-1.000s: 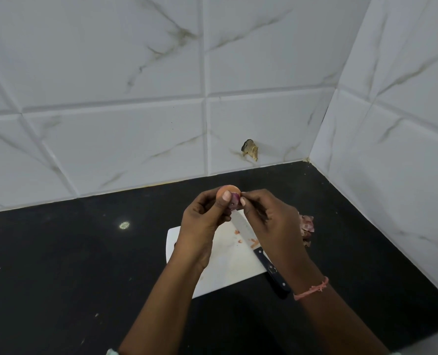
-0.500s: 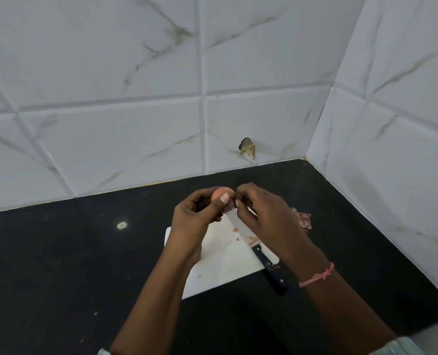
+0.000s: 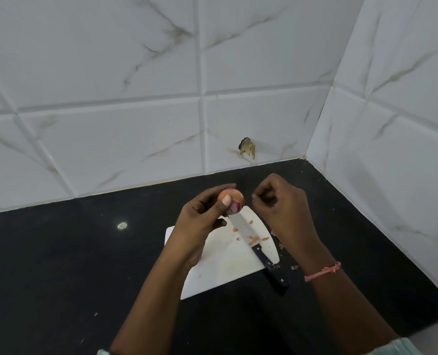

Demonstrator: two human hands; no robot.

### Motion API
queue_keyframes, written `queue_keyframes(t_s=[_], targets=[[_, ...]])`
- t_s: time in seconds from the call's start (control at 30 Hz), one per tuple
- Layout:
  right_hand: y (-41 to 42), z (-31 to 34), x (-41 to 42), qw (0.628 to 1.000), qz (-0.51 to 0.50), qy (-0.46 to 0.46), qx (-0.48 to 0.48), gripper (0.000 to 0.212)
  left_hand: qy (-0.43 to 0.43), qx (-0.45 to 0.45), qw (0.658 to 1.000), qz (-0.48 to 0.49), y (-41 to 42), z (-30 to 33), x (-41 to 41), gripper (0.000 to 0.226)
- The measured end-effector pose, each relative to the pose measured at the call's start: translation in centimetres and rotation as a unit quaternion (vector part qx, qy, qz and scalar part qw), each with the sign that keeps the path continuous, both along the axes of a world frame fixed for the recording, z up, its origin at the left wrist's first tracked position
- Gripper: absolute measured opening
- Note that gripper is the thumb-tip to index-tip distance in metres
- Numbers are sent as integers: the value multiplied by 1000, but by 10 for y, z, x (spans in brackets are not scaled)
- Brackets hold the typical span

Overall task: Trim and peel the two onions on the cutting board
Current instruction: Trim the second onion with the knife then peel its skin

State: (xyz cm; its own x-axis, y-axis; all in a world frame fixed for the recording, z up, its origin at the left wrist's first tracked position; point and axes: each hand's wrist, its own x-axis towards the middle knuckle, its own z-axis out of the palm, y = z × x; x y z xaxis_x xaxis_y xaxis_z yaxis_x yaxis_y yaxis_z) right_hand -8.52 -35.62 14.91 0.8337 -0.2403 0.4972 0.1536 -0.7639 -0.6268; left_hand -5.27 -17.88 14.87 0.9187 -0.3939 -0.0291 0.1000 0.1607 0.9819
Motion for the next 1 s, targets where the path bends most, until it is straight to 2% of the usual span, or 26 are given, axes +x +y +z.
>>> queue_keyframes(t_s=[0.13,0.2,0.27,0.37,0.47,0.53,0.67,0.73,0.8,0.9,1.0], targets=[[-6,-7,-1,998,-4,-32,58,27,3,-43,999,2,-4,-4,0,45],[-2,-2,-5,987,47,12,154,28,-32,-28,999,15,-5,-6,0,48],[3,3,-8,955,132,68,256,17,-80,-4,996,38,-8,-6,0,50],[11,7,-10,930,201,100,293,24,-147,31,985,89,-13,-7,0,50],[19,10,-11,920,182,77,339,15,-186,39,977,96,-14,-11,-2,46],[20,13,-10,895,168,71,407,12,-199,27,976,81,-13,-10,-2,45],[19,16,-7,859,133,61,491,10,-180,-15,983,24,-8,-2,-3,41],[19,15,-7,862,129,59,487,9,-158,-31,987,23,-9,-2,-3,37],[21,14,-7,882,132,57,450,8,-134,-38,990,37,-11,-4,-5,35],[22,10,-8,936,117,20,331,8,-76,-55,994,49,-14,-5,-6,37],[21,9,-10,964,126,-22,233,17,-54,-67,995,48,-14,-7,-4,43]])
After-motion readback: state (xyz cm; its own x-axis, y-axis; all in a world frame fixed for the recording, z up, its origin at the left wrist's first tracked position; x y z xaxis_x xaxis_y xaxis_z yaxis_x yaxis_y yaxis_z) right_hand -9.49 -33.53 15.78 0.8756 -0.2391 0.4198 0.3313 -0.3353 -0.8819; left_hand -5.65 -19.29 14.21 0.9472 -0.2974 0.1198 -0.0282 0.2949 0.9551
